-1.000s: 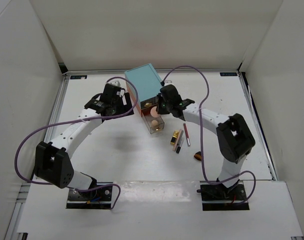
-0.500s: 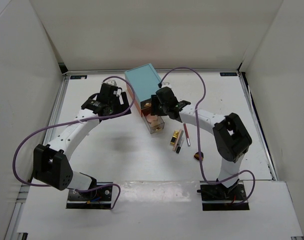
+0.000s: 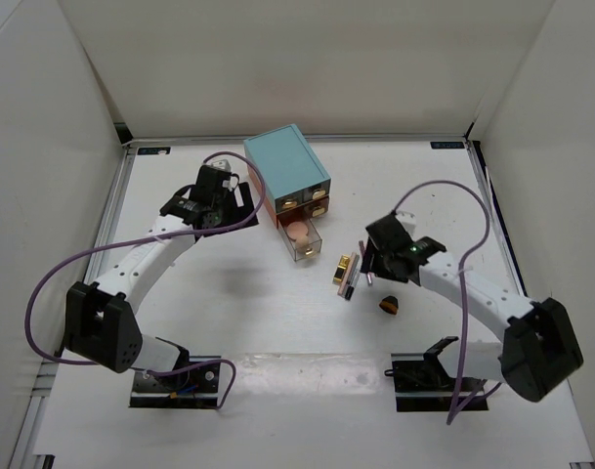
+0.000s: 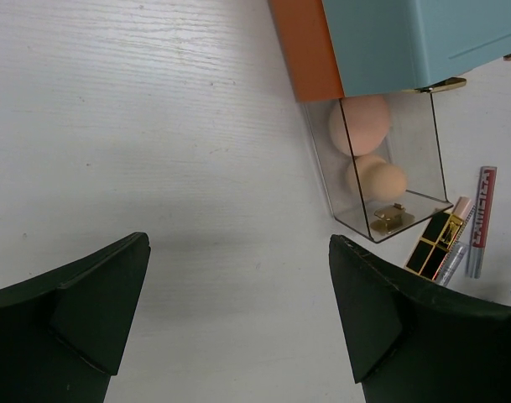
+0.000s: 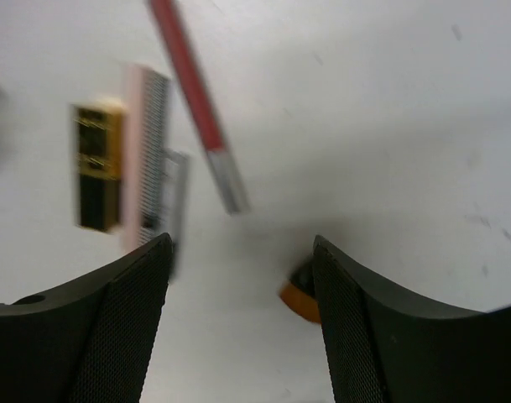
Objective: Organize the makeup
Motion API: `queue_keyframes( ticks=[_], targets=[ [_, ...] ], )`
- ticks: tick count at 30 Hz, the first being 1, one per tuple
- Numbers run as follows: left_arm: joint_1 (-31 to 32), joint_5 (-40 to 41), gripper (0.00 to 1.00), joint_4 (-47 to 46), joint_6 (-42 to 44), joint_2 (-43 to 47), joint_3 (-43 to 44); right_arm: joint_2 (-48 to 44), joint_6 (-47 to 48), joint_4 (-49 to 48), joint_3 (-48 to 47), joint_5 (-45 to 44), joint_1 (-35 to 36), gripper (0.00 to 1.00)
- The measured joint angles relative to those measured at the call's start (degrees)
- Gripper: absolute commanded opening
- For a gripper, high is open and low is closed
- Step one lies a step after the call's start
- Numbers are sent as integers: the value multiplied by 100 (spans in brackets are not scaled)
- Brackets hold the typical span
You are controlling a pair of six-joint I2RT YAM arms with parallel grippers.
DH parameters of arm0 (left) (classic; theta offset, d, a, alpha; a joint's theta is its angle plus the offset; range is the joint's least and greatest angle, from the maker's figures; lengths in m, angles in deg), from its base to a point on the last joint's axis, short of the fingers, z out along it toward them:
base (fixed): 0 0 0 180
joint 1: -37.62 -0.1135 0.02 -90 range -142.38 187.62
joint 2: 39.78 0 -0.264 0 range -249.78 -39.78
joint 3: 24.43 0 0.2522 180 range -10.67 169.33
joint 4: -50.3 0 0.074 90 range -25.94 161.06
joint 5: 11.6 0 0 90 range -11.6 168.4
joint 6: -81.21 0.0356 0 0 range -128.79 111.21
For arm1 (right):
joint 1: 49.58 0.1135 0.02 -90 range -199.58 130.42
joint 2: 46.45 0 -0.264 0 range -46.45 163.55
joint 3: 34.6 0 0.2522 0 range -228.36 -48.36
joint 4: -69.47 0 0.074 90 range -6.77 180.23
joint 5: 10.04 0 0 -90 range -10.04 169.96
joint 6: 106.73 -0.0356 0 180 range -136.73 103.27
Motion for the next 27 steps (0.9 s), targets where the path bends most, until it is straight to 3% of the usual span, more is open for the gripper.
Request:
queue_keyframes(
  ticks=[7, 9, 13, 17, 27],
  targets=[
    [24, -61, 98, -13, -9, -2, -20, -914, -739, 890, 946, 4, -94, 67],
    [55, -70, 98, -24, -26, -2, -42, -953, -846, 905, 1102, 44, -131, 67],
    [114, -98, 98, -28, -46, -2, -120, -870, -944, 767, 1436, 72, -181, 56],
    [125, -107, 98, -28, -48, -2, -127, -610, -957, 533, 1519, 111, -190, 55],
    [153, -107, 98, -22, -109, 190, -361, -673, -1012, 68, 1672, 238, -221, 26]
  ],
)
